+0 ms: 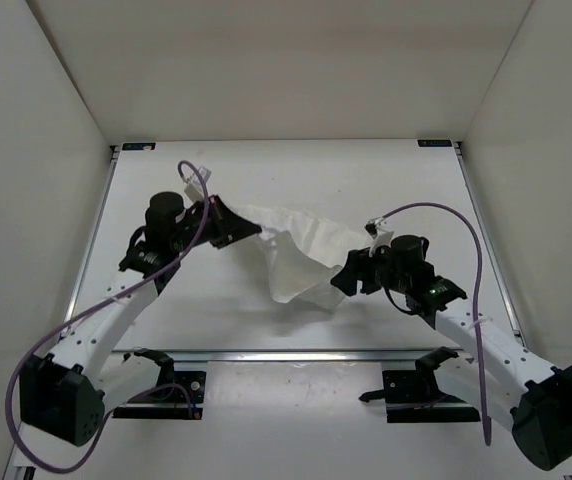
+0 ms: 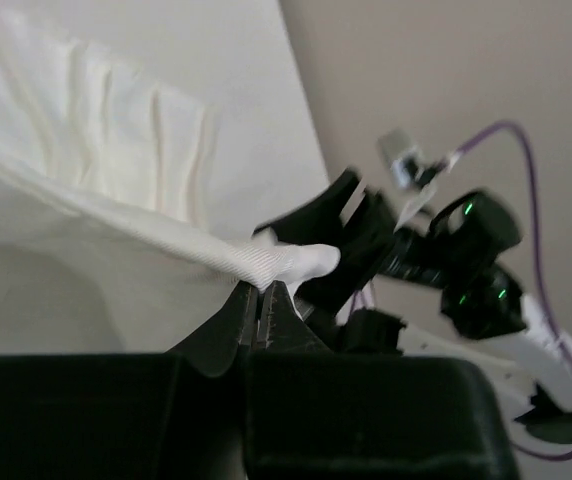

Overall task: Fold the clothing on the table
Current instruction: Fold the skirt

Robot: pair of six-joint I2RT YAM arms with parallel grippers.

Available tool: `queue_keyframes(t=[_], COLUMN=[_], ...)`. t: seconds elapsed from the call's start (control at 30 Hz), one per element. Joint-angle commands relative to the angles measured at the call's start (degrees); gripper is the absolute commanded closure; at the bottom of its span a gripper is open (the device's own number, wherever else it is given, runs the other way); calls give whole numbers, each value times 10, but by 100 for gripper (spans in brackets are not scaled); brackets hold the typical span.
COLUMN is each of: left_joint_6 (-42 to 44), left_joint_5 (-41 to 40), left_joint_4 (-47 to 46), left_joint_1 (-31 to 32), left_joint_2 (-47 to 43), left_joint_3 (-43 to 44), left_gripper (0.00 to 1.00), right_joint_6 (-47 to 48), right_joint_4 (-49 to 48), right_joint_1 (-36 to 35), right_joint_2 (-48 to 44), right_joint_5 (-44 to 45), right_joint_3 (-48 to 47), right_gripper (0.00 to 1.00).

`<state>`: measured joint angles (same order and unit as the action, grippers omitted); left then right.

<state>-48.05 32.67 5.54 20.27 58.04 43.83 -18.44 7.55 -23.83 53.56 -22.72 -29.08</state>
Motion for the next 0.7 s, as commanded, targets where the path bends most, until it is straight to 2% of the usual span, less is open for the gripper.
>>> queue_keyframes(t=[0.0, 0.07, 0.13, 0.17, 0.2, 0.3, 0.4, 0.5, 0.57, 0.67], left_joint_6=[-43, -32, -34, -38, -44, -42, -48, -55, -57, -53], left_joint_5=[21, 14, 25, 28, 33, 34, 31, 29, 22, 22], left_joint_4=[-69, -55, -38, -36, -39, -29, -35, -49, -44, -46], left_joint_1=[-7, 3, 3, 5, 4, -1, -6, -7, -8, -8], left_joint_2=[57, 113, 147, 165, 178, 191, 183, 169, 165, 166], left_joint_3=[103, 171, 226, 261, 269, 293, 275, 241, 226, 224], left_gripper=[100, 100, 100, 100, 100, 100, 100, 100, 100, 100], right_joint_6=[31, 24, 8, 1, -3, -8, -15, -34, -55, -71], right_joint_4=[24, 20, 3, -15, -25, -58, -71, -124, -127, -143], right_joint_1=[-48, -41, -13, 17, 31, 52, 21, -13, -31, -64], right_joint_2=[-37, -56, -85, -92, -93, -52, 3, 66, 88, 73], right_joint_5=[107, 115, 94, 78, 65, 15, 41, 53, 62, 86], right_joint_3=[-16, -7, 7, 16, 20, 22, 12, -4, -19, -2], right_gripper=[38, 50, 80, 87, 88, 84, 81, 77, 58, 42])
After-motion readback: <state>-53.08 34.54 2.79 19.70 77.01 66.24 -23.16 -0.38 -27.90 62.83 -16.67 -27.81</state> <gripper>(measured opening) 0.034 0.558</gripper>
